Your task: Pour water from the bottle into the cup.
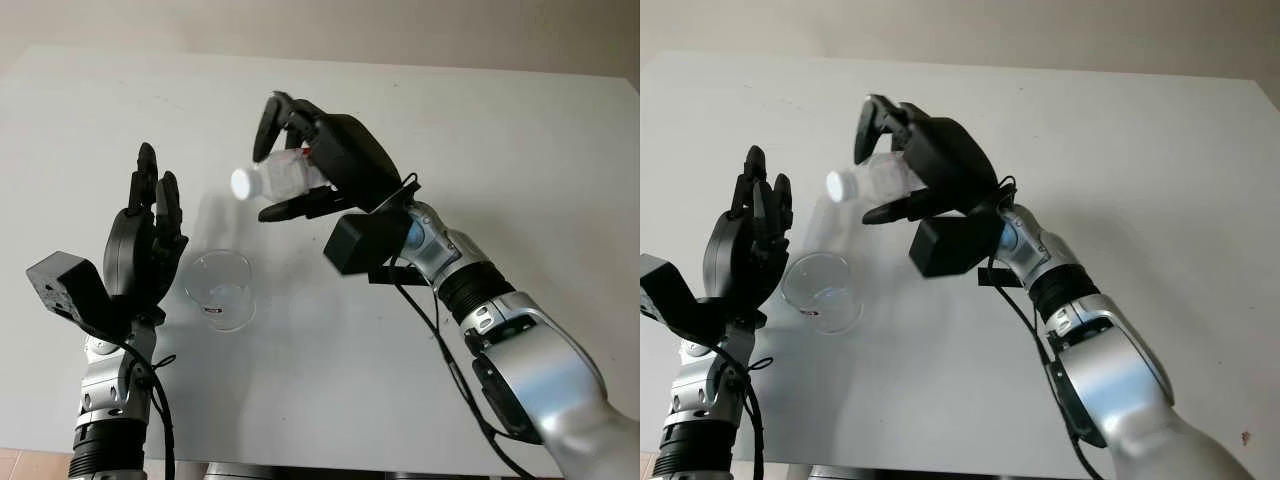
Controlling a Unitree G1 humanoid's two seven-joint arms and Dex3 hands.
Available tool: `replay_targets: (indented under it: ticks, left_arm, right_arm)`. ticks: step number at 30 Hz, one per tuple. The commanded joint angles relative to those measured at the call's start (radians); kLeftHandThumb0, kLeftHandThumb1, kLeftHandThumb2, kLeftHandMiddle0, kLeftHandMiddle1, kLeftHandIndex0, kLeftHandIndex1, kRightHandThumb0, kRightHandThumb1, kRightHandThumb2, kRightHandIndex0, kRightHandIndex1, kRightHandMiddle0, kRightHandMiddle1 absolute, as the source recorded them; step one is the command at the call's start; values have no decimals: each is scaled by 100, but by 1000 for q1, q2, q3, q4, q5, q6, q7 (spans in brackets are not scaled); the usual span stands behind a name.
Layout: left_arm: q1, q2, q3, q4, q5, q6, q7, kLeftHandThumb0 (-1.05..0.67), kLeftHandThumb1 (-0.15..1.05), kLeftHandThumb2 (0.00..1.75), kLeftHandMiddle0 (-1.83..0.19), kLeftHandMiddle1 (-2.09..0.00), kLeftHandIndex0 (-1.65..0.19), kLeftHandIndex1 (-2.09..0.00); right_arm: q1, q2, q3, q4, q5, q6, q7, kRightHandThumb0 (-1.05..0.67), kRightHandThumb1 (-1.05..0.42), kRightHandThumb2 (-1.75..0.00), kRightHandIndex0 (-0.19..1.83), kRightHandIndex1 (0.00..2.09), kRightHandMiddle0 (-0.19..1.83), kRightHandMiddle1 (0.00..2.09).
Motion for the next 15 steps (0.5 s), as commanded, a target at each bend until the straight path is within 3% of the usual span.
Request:
replay_targets:
  ticks: [1,5,10,12,15]
  left_arm:
    - [-14,-4,-2,-2,4,-6,2,-74,105,66,19,0,19,0]
    - [-12,-5,-5,-5,6,-2,7,-75,105,66,19,0,19,0]
    - [-10,-9,-2,-4,5,-9,11,-74,105,65,19,0,19,0]
    - [-11,-11,1,-1,2,-11,11,-74,105,64,19,0,19,0]
    - [-9,-11,2,1,0,-13,8,-74,105,64,19,0,19,0]
  right_arm:
    - [-47,-14,30,-21,-41,-18,-53,-13,-65,-95,132,209,91,209]
    - [-75,-15,86,-14,-115,-5,-123,-16,-68,-100,109,209,91,209]
    - [-100,-15,133,-6,-168,0,-184,-18,-73,-92,75,200,76,209]
    - [-107,-16,147,0,-179,2,-205,-18,-72,-92,73,192,75,209]
    - [-117,-19,169,2,-203,7,-249,-19,-69,-96,85,207,81,209]
